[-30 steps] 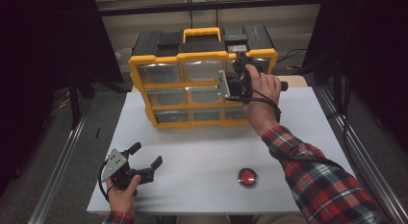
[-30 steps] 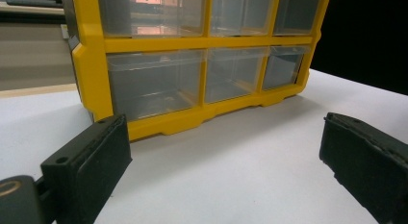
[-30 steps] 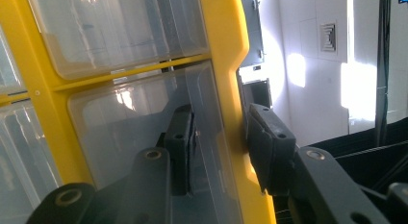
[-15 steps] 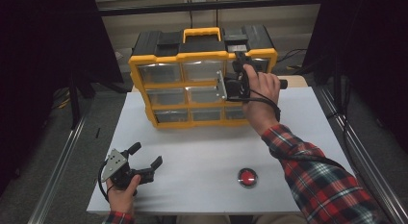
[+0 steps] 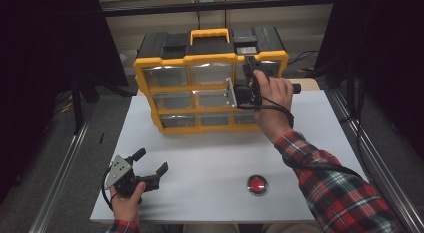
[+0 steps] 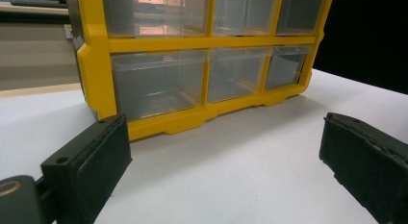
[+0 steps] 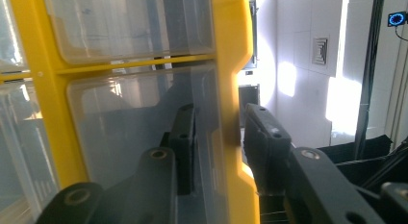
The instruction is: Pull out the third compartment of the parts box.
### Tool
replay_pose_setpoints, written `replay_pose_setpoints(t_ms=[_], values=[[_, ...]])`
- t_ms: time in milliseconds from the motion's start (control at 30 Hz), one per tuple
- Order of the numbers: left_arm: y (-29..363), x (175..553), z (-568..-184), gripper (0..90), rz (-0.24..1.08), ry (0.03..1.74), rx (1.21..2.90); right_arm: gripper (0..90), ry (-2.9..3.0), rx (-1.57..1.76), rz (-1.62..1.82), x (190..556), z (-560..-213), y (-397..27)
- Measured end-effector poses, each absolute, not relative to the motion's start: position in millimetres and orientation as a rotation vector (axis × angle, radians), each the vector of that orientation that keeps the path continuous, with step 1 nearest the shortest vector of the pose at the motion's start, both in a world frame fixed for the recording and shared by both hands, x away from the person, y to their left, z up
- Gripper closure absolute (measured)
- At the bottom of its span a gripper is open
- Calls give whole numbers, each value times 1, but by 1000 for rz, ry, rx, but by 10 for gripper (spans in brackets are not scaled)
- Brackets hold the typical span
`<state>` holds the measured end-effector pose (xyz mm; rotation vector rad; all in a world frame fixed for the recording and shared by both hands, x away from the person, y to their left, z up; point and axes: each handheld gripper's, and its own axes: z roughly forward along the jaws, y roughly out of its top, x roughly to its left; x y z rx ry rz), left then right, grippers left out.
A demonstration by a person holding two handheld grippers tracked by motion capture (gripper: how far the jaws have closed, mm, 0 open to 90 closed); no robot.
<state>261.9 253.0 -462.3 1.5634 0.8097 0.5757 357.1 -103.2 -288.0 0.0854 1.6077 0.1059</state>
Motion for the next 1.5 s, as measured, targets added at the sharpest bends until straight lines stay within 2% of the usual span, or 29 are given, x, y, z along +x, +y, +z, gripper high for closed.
replay_pose_setpoints(t_ms=[200, 433, 1500], values=[[253, 262, -462, 38, 580, 806, 1566, 713, 1615, 80, 105, 351, -288, -104], [253, 262, -462, 40, 577, 797, 1570, 811, 1664, 86, 118, 346, -286, -105], [252, 262, -462, 42, 580, 803, 1569, 816, 1658, 61, 94, 324, -286, -101]])
